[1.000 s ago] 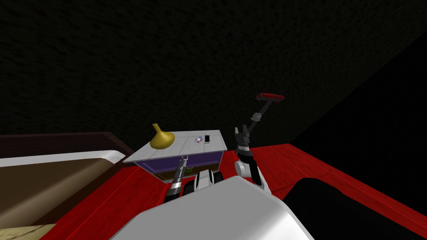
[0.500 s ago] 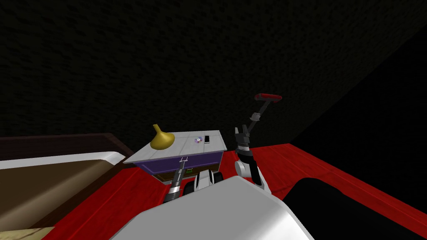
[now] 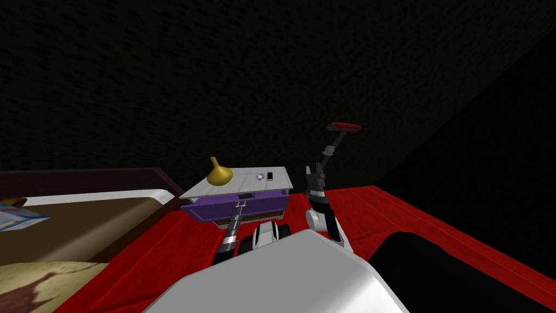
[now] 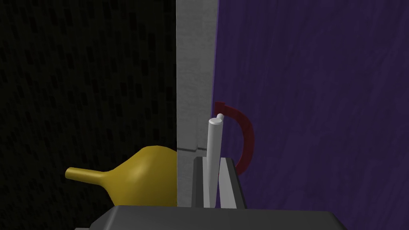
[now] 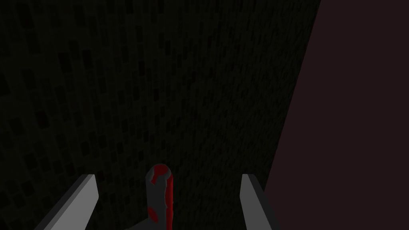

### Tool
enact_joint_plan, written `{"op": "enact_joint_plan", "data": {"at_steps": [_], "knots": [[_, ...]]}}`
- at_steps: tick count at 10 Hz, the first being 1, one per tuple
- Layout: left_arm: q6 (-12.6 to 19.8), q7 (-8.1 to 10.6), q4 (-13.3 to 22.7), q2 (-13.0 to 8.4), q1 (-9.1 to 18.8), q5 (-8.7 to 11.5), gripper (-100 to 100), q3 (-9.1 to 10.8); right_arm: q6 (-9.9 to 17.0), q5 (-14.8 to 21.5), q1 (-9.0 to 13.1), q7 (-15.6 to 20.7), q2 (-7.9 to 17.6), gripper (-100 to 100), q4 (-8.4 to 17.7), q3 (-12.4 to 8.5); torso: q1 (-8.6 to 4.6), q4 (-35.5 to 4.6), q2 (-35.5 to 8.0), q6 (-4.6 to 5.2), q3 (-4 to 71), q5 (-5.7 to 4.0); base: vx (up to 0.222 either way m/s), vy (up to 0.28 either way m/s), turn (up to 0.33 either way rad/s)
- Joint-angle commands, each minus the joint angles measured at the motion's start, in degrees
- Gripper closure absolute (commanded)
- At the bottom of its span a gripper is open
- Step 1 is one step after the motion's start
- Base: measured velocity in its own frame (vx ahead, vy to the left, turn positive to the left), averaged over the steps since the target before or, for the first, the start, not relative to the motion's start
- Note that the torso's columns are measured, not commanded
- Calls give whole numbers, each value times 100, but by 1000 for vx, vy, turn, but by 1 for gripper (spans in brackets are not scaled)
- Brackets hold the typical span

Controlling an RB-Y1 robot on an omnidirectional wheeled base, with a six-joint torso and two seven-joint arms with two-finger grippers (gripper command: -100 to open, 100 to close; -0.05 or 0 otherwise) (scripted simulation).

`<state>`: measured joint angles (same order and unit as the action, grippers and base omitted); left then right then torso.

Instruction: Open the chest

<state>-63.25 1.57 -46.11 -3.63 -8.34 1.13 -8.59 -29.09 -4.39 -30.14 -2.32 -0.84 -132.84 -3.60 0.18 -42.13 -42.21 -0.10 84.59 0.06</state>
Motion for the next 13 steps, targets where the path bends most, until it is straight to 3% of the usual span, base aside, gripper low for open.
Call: {"op": "enact_joint_plan", "data": {"at_steps": [1,6,7,11,13], "knots": [[102,9,-37,-7,22,-3,100,5,0,0,-1,0,0,0,0,0,-7,0,13,2,7,-1,-76,-6,7],[181,44,-129,-45,-69,-35,100,-44,0,0,0,0,0,0,0,0,-15,-1,-8,7,-5,1,-161,9,26],[335,43,-222,-36,67,-23,-100,-15,0,0,0,0,0,0,0,0,-13,2,4,11,1,2,-125,5,15],[1034,66,-514,-36,508,1,-100,64,0,0,-2,0,0,0,0,0,-22,-20,-6,12,-1,-9,-87,4,20],[1223,72,-587,-36,618,8,-100,84,0,0,-2,0,0,0,0,0,-21,-17,-9,9,-4,-7,-61,1,9]]}}
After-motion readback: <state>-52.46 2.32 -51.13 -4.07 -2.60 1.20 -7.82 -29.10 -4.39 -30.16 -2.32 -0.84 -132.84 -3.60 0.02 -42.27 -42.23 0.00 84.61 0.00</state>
